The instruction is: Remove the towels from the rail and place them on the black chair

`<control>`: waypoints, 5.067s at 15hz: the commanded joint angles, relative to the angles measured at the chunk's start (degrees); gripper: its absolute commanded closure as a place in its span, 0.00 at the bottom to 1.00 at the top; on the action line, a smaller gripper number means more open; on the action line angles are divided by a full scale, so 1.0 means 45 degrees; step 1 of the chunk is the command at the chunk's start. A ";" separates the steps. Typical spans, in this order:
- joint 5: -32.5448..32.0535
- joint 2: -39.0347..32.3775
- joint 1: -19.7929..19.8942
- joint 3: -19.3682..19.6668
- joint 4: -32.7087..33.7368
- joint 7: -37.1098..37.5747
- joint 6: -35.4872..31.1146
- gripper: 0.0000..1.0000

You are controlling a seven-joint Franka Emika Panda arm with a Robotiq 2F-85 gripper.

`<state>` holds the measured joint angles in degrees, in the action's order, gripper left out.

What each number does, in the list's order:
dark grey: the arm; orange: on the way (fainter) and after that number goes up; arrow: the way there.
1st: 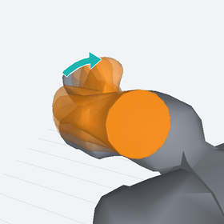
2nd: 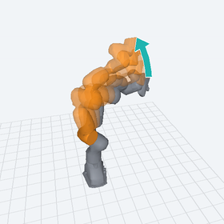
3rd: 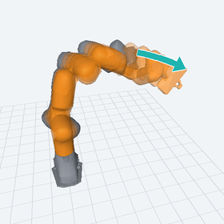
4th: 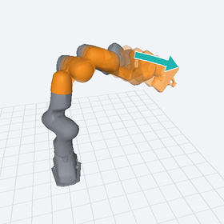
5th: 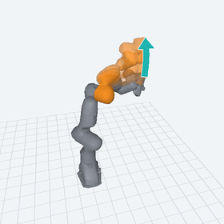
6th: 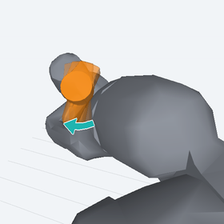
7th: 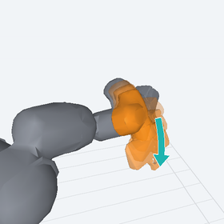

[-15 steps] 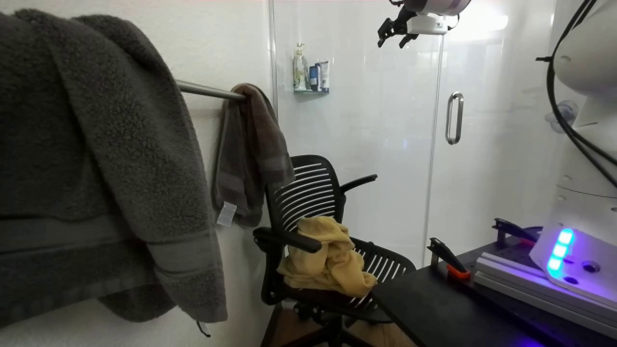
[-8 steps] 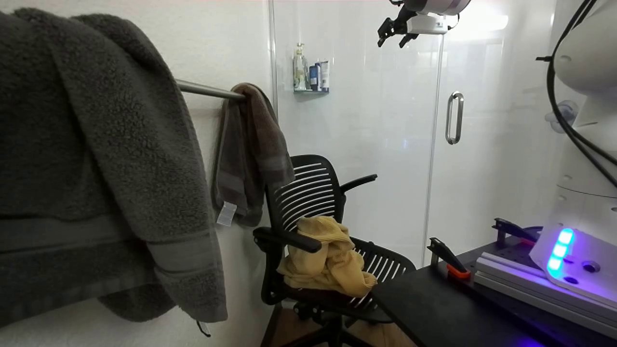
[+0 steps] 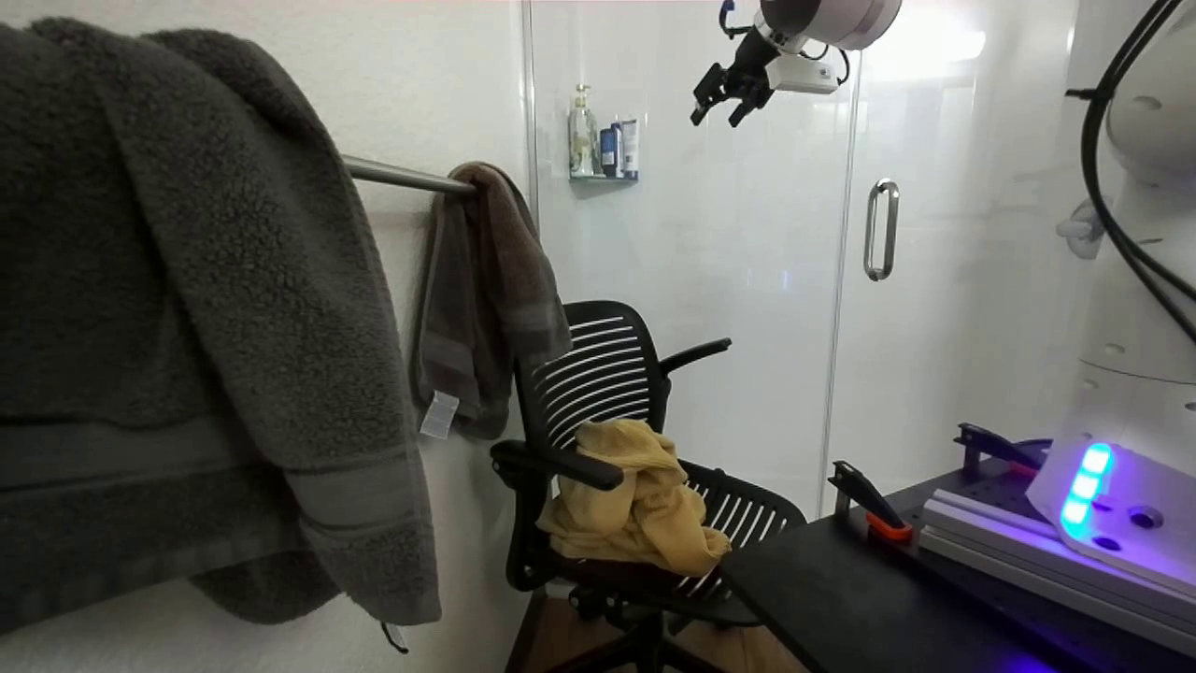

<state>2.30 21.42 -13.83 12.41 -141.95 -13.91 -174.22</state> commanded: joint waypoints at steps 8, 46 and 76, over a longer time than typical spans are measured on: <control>0.0163 0.4129 -0.3625 0.0065 -0.3408 -0.1515 0.1543 0.00; -0.0844 -0.6490 -0.4541 -0.1983 0.1177 0.0019 -0.2900 0.00; -0.1141 -0.6902 -0.3151 -0.3783 0.1778 0.1276 -0.3549 0.70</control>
<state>-1.58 -9.50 -24.10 -10.94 -133.88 -7.40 -187.17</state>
